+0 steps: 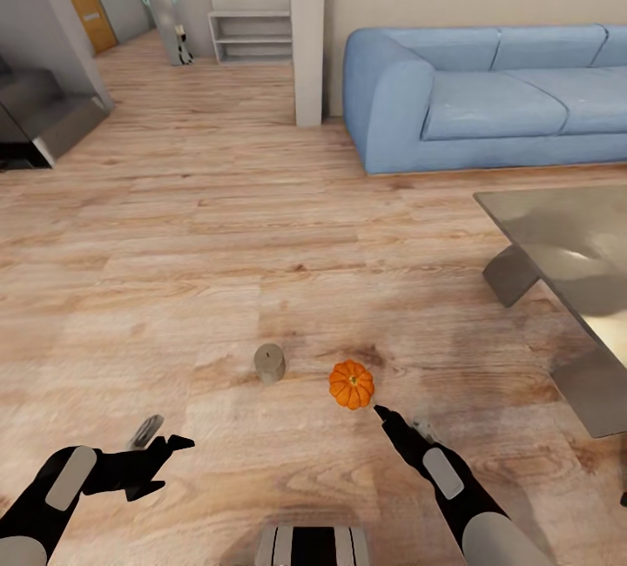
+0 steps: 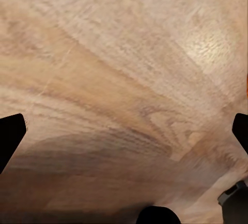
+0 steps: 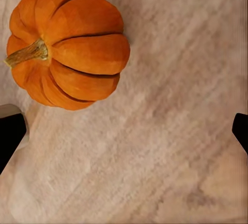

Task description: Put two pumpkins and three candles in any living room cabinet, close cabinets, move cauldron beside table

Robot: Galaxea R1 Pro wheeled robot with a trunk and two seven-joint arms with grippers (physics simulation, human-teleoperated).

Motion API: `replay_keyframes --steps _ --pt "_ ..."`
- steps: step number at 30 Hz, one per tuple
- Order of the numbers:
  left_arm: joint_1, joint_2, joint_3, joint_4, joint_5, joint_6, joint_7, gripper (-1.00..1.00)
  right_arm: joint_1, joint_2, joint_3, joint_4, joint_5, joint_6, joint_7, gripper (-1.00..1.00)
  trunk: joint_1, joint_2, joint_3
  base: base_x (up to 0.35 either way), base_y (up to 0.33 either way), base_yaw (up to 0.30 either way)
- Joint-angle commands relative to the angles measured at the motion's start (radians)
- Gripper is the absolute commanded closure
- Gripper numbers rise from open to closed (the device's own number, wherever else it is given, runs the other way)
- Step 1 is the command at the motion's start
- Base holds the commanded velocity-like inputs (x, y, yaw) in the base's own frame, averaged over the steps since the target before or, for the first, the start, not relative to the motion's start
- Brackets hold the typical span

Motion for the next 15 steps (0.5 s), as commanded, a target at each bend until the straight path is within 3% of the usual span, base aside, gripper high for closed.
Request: replay_keyframes --steps 1,8,15 --pt "0.000 0.000 0.000 0.000 0.000 0.000 0.000 -1.00 0.001 0.000 -0.001 0.000 0.000 0.000 0.000 -1.00 0.000 0.000 0.000 0.000 0.000 0.000" --pt "0.000 0.000 0.000 0.000 0.000 -0.001 0.001 -1.00 0.003 0.001 -0.003 0.000 0.000 -0.002 0.000 -1.00 0.000 0.000 0.000 0.010 0.004 0.000" --pt "0.000 0.000 -0.001 0.000 0.000 -0.001 0.001 -1.00 0.003 0.000 -0.004 0.000 0.001 -0.003 0.000 -1.00 0.000 0.000 0.000 0.235 0.091 0.000"
